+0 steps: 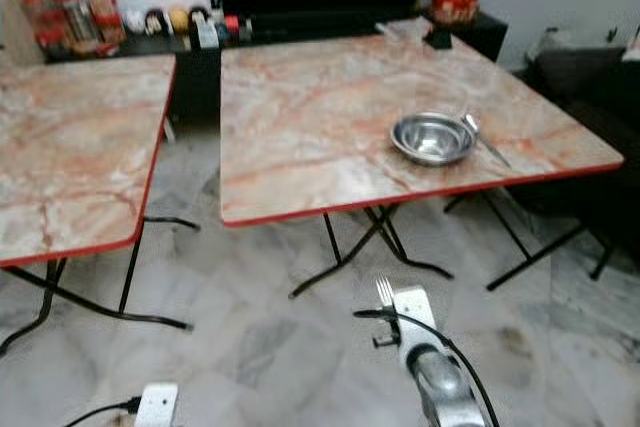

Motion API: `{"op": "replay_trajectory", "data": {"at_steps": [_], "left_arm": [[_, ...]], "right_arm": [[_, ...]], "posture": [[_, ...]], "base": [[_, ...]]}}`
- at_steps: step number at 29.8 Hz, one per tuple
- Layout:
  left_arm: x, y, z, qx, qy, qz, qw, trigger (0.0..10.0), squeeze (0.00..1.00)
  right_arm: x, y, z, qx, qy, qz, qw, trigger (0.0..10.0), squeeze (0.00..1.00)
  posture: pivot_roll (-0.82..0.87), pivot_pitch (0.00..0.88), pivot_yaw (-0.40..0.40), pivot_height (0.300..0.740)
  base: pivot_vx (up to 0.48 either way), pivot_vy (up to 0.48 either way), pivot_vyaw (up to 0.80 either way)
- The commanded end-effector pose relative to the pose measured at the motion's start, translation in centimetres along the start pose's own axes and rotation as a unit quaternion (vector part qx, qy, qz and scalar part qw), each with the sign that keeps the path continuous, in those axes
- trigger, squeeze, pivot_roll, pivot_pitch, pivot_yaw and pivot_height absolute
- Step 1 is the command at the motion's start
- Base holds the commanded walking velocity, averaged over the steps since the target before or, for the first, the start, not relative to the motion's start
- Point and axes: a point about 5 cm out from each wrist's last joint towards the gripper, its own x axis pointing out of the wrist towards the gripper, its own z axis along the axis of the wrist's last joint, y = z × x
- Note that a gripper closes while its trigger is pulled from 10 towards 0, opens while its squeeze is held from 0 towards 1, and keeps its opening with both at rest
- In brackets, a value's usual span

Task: Setting the table

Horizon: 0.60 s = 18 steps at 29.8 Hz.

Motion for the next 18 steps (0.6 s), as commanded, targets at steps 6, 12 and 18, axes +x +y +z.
{"op": "replay_trajectory", "data": {"at_steps": [6,12,18], "left_arm": [[0.0,0.6,0.1,0.004,0.003,0.004,1.0,10.0,0.0],[0.0,0.7,0.0,0.004,0.004,0.007,1.0,10.0,0.0],[0.0,0.8,0.0,0.006,0.005,0.008,1.0,10.0,0.0]], "right_arm": [[-1.2,0.1,-5.1,-0.021,0.099,-0.003,0.995,10.0,0.0],[-1.7,-0.1,-6.4,-0.013,0.117,-0.018,0.993,10.0,0.0],[-1.0,0.5,-5.3,0.002,0.099,-0.019,0.995,10.0,0.0]], "posture": [[-0.05,0.0,0.014,0.732],[-0.04,0.0,0.012,0.732],[-0.04,0.0,0.016,0.732]], "base": [[0.168,0.0,0.0],[0.368,0.0,0.6],[0.376,0.0,0.0]]}}
